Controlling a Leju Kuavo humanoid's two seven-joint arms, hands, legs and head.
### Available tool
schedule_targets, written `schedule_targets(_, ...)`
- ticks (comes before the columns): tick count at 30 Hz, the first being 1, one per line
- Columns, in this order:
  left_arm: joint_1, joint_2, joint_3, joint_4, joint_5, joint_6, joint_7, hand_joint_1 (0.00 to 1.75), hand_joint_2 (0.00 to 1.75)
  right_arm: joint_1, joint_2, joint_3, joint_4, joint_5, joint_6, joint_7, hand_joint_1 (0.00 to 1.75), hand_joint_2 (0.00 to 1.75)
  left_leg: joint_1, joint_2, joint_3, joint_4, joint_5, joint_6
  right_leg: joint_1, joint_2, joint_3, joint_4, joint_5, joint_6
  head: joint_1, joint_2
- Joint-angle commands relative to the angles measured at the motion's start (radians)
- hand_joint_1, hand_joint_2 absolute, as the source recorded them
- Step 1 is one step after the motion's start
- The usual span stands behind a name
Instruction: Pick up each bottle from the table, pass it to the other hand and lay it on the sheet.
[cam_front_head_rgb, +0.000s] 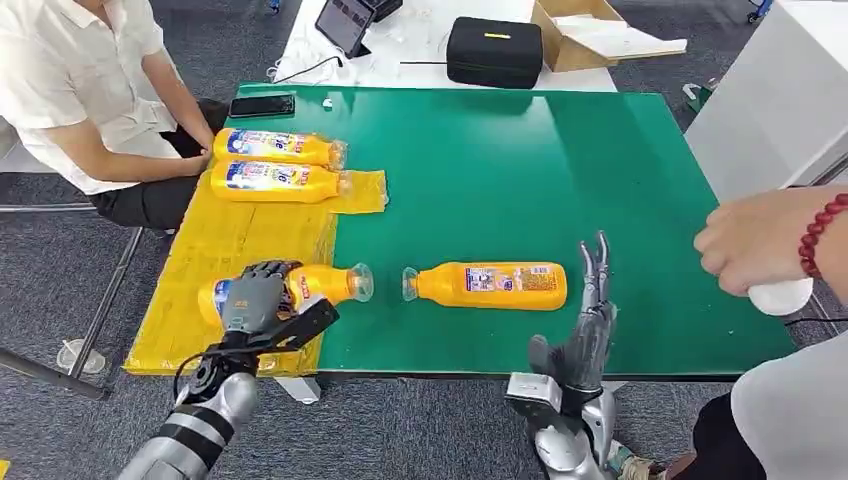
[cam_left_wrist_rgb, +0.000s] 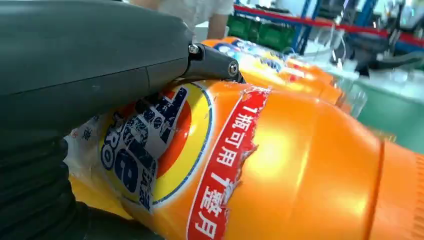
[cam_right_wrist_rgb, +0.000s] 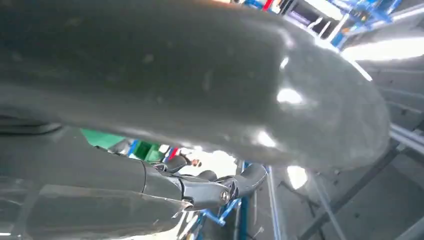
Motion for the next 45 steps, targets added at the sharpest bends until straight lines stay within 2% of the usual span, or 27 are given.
schedule_targets(1, -0.111, 0.021, -0.021, 0.26, -0.009, -0.141, -0.004, 0.7, 1.75, -0.063, -0.046, 0.079, 0.136, -0.066, 0.001, 0.002, 0.0, 0.0, 0.0, 0.003, 0.006, -0.002, -0.001, 0.001, 0.001, 0.002, 0.005, -0.002, 0.0, -0.002, 0.0, 0.0)
schedule_targets(2, -0.118, 0.023, -0.022, 0.276, -0.004, -0.175, -0.007, 0.37, 1.75, -0.068, -0.046, 0.08, 0.138, -0.077, 0.001, 0.002, 0.0, 0.0, 0.0, 0.003, 0.006, -0.001, -0.001, 0.0, 0.001, 0.002, 0.005, -0.002, 0.0, -0.001, 0.0, 0.0)
schedule_targets(3, -0.124, 0.024, -0.022, 0.289, 0.0, -0.201, -0.006, 0.38, 1.75, -0.072, -0.045, 0.082, 0.143, -0.09, 0.001, 0.002, 0.0, 0.0, 0.0, 0.004, 0.008, -0.002, -0.002, 0.001, 0.001, 0.002, 0.007, -0.002, 0.0, -0.002, 0.0, 0.0)
schedule_targets(4, -0.128, 0.025, -0.025, 0.297, 0.0, -0.218, -0.006, 0.19, 1.75, -0.077, -0.047, 0.088, 0.149, -0.108, 0.001, 0.002, 0.0, 0.0, 0.0, 0.004, 0.007, -0.001, -0.001, 0.0, 0.0, 0.002, 0.005, -0.001, 0.0, -0.002, 0.0, 0.0)
schedule_targets(5, -0.136, 0.029, -0.033, 0.309, -0.002, -0.244, -0.005, 0.09, 1.75, -0.088, -0.058, 0.111, 0.164, -0.133, 0.001, 0.002, 0.0, 0.0, 0.0, 0.005, 0.009, -0.002, -0.001, 0.001, 0.0, 0.003, 0.007, -0.002, 0.0, -0.002, 0.0, 0.0)
schedule_targets(7, -0.155, 0.037, -0.048, 0.329, -0.005, -0.286, -0.005, 0.0, 1.75, -0.103, -0.062, 0.125, 0.172, -0.117, 0.001, 0.002, 0.0, 0.0, 0.0, 0.007, 0.011, -0.002, -0.002, 0.001, 0.001, 0.005, 0.009, -0.002, 0.0, -0.002, 0.0, 0.0)
schedule_targets(11, -0.18, 0.05, -0.072, 0.361, -0.016, -0.341, 0.004, 0.02, 1.75, -0.121, -0.056, 0.13, 0.186, -0.158, 0.001, 0.002, 0.0, 0.0, 0.0, 0.002, 0.008, -0.001, -0.001, 0.0, 0.0, 0.003, 0.007, 0.0, 0.0, -0.001, 0.0, 0.0)
schedule_targets(15, -0.182, 0.06, -0.075, 0.373, -0.009, -0.365, -0.004, 0.0, 1.75, -0.122, -0.059, 0.147, 0.206, -0.16, 0.001, 0.002, 0.0, 0.0, 0.0, 0.005, 0.012, -0.002, -0.001, 0.0, 0.0, 0.006, 0.011, -0.002, 0.001, -0.002, 0.0, 0.0)
schedule_targets(16, -0.183, 0.064, -0.075, 0.375, -0.007, -0.371, -0.005, 0.0, 1.75, -0.124, -0.058, 0.149, 0.212, -0.169, 0.001, 0.002, 0.0, 1.75, 0.0, 0.006, 0.014, -0.003, -0.001, 0.0, 0.0, 0.006, 0.012, -0.002, 0.001, -0.002, 0.0, 0.0)
schedule_targets(20, -0.181, 0.085, -0.077, 0.379, 0.011, -0.423, -0.044, 0.0, 1.75, -0.137, -0.063, 0.158, 0.228, -0.178, 0.001, 0.002, 0.0, 1.75, 0.0, 0.005, 0.014, -0.002, -0.001, 0.0, 0.0, 0.005, 0.012, -0.001, 0.0, -0.002, 0.0, 0.0)
schedule_targets(22, -0.181, 0.085, -0.077, 0.379, 0.011, -0.423, -0.044, 0.0, 1.75, -0.137, -0.063, 0.158, 0.228, -0.178, 0.001, 0.002, 0.0, 1.75, 0.0, 0.008, 0.017, -0.004, -0.001, 0.0, 0.0, 0.008, 0.014, -0.002, 0.001, -0.003, 0.0, 0.0)
schedule_targets(30, -0.182, 0.096, -0.087, 0.369, 0.016, -0.433, -0.063, 0.0, 1.75, -0.143, -0.068, 0.162, 0.227, -0.172, 0.001, 0.002, 0.0, 1.75, 0.0, 0.004, 0.016, -0.002, -0.001, 0.0, 0.0, 0.005, 0.014, -0.001, 0.0, -0.002, 0.0, 0.0)
schedule_targets(34, -0.163, 0.095, -0.063, 0.317, 0.054, -0.375, -0.112, 0.0, 1.75, -0.134, -0.072, 0.159, 0.217, -0.175, 0.001, 0.002, 0.0, 1.75, -0.001, 0.005, 0.017, -0.003, -0.001, 0.0, 0.0, 0.005, 0.015, -0.001, 0.0, -0.002, 0.0, 0.0)
schedule_targets(37, -0.108, 0.063, -0.018, 0.195, 0.097, -0.227, -0.125, 0.0, 1.75, -0.089, -0.071, 0.132, 0.166, -0.154, 0.001, 0.002, 0.0, 1.75, -0.001, 0.006, 0.018, -0.003, -0.002, 0.0, 0.0, 0.006, 0.016, -0.001, 0.0, -0.003, 0.0, 0.0)
schedule_targets(38, -0.09, 0.049, -0.006, 0.155, 0.111, -0.206, -0.122, 0.0, 1.75, -0.077, -0.071, 0.125, 0.152, -0.154, 0.001, 0.002, 0.0, 1.75, -0.001, 0.002, 0.016, -0.002, -0.001, 0.0, 0.0, 0.002, 0.015, 0.0, -0.001, -0.002, 0.0, 0.0)
schedule_targets(42, 0.043, 0.043, 0.017, -0.151, 0.226, -0.244, -0.137, 0.0, 1.75, -0.028, -0.069, 0.091, 0.106, -0.137, 0.001, 0.002, 0.0, 1.75, -0.001, 0.0, 0.017, -0.002, -0.002, 0.001, 0.0, -0.001, 0.015, -0.001, -0.003, -0.003, 0.0, 0.0)
schedule_targets(45, 0.095, 0.053, 0.0, -0.283, 0.234, -0.228, -0.129, 0.0, 1.75, -0.011, -0.066, 0.078, 0.095, -0.13, 0.001, 0.002, 0.0, 1.75, -0.001, 0.0, 0.013, -0.001, -0.002, 0.001, 0.0, 0.0, 0.012, 0.0, -0.002, -0.002, 0.0, 0.0)
